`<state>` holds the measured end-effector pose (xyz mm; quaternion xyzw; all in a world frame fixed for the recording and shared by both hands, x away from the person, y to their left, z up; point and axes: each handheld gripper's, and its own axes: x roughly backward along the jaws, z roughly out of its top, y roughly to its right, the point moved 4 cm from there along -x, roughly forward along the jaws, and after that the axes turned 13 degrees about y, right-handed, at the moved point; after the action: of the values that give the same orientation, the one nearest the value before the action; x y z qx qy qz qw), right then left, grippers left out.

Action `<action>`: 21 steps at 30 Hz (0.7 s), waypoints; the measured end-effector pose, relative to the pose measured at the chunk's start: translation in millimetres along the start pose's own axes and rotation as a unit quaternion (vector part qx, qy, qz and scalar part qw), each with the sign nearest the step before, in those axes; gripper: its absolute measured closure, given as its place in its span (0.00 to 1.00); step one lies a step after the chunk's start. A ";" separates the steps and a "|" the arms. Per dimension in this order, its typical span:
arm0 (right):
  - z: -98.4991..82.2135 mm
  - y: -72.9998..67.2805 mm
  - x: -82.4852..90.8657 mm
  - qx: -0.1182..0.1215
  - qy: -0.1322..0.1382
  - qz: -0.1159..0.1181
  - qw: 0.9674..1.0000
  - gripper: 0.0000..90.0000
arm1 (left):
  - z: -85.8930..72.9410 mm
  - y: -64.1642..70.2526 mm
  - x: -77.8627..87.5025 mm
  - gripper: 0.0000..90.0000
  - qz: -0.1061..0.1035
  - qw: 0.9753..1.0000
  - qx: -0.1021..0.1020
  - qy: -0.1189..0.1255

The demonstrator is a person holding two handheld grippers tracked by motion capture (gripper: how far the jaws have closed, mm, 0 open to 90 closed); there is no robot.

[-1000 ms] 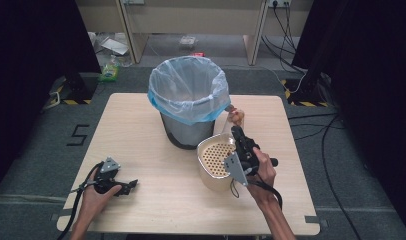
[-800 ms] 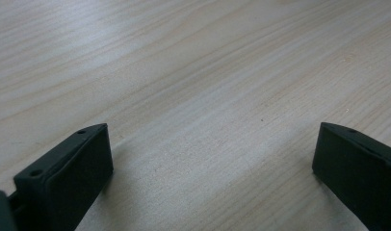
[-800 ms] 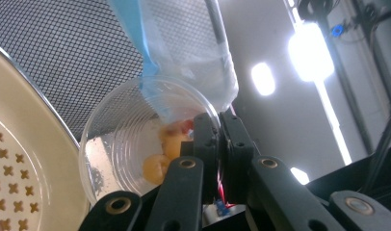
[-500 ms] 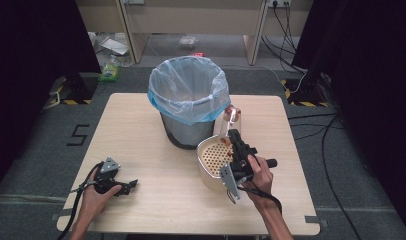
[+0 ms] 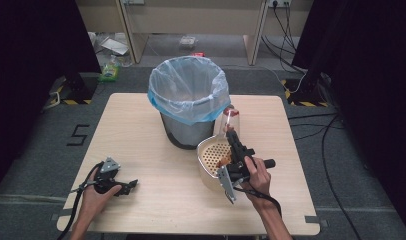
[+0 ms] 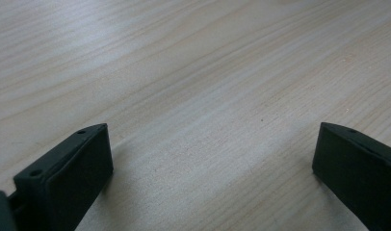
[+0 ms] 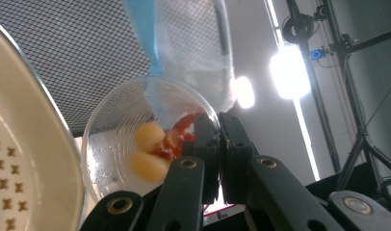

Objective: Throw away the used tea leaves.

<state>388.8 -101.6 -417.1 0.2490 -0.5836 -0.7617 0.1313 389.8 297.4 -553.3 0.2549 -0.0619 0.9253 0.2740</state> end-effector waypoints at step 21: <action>-18.9 29.6 -7.2 -0.253 -0.062 0.031 0.965 0.97 | 0.0 0.0 0.0 0.00 0.000 1.000 0.000 0.000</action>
<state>402.3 -122.1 -390.9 0.1418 -0.3863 -0.8941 0.1769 389.8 297.4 -553.3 0.2549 -0.0617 0.9253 0.2739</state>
